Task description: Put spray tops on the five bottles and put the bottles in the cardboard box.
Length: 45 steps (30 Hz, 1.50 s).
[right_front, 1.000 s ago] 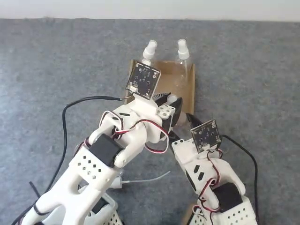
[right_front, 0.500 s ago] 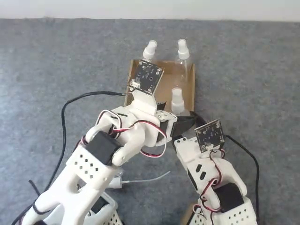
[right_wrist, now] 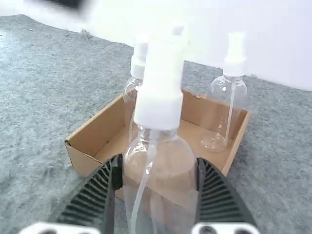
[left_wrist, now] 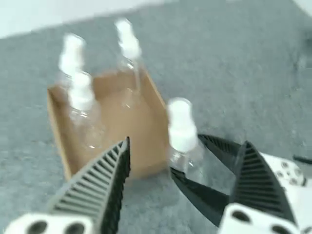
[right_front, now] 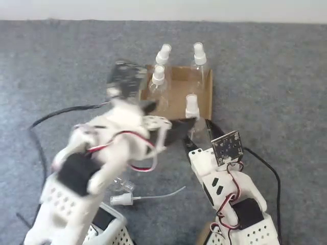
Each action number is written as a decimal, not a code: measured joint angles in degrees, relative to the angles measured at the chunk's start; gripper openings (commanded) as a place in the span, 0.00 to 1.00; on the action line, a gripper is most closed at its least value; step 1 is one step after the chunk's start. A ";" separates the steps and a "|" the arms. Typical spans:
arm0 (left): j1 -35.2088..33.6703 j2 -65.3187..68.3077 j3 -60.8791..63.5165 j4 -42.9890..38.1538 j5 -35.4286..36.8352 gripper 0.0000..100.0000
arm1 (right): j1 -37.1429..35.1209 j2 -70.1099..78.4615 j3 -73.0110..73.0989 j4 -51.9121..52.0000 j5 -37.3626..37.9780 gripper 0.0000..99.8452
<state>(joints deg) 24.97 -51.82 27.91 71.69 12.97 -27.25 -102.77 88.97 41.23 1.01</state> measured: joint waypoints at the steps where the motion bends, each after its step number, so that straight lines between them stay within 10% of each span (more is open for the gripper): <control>1: -1.76 -1.76 0.00 0.00 -0.18 0.32 | 0.00 0.00 0.00 0.00 0.00 0.01; 24: -39.30 -33.23 28.57 -7.30 -5.98 0.03 | 0.26 0.00 1.41 -0.09 0.00 0.01; 45: -50.02 -51.60 52.75 -15.21 -2.73 0.03 | 0.00 0.00 1.41 -5.10 0.00 0.01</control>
<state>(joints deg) -25.05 -103.43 80.66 56.48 10.24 -27.25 -102.77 90.37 36.13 1.01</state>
